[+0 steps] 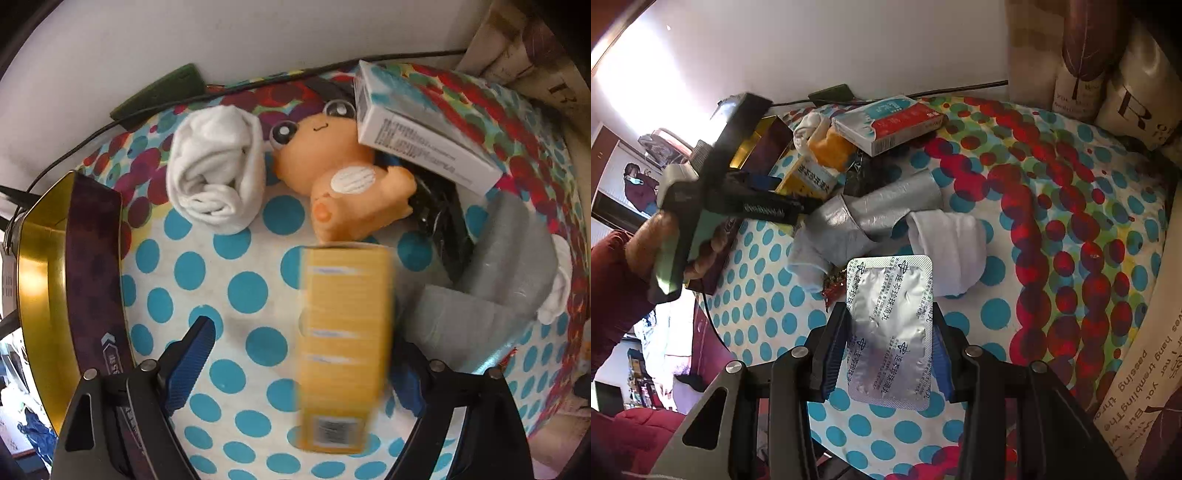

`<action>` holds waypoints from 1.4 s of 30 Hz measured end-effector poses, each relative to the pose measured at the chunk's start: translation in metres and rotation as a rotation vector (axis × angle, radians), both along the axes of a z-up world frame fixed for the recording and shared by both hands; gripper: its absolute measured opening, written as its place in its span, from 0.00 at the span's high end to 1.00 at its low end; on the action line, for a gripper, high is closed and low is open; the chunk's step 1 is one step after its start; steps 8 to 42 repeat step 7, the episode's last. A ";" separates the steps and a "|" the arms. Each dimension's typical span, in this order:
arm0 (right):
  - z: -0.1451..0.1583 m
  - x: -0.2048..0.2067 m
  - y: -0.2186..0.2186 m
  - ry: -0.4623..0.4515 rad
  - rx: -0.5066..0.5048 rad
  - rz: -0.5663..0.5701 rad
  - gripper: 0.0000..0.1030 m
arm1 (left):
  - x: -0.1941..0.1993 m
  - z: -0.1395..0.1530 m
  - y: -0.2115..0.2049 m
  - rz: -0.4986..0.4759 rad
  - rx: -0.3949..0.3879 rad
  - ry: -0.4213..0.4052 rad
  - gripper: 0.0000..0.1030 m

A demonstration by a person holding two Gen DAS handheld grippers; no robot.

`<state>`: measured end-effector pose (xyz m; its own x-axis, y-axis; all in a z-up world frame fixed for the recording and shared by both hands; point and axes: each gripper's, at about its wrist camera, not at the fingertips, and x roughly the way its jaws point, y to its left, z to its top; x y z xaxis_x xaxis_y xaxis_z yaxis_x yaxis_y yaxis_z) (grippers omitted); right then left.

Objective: Organize objects
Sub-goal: 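Lift the silver blister pack up with the right tool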

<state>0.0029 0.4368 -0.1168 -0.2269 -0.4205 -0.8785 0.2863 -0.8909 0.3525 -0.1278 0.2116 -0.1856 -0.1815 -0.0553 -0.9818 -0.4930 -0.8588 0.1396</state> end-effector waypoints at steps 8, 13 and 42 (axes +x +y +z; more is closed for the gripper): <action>-0.001 0.000 -0.004 -0.004 -0.002 0.004 0.62 | -0.003 0.008 -0.013 0.073 0.123 0.031 0.71; -0.001 0.000 -0.004 -0.004 -0.002 0.004 0.62 | -0.003 0.008 -0.013 0.073 0.123 0.031 0.71; -0.001 0.000 -0.004 -0.004 -0.002 0.004 0.62 | -0.003 0.008 -0.013 0.073 0.123 0.031 0.71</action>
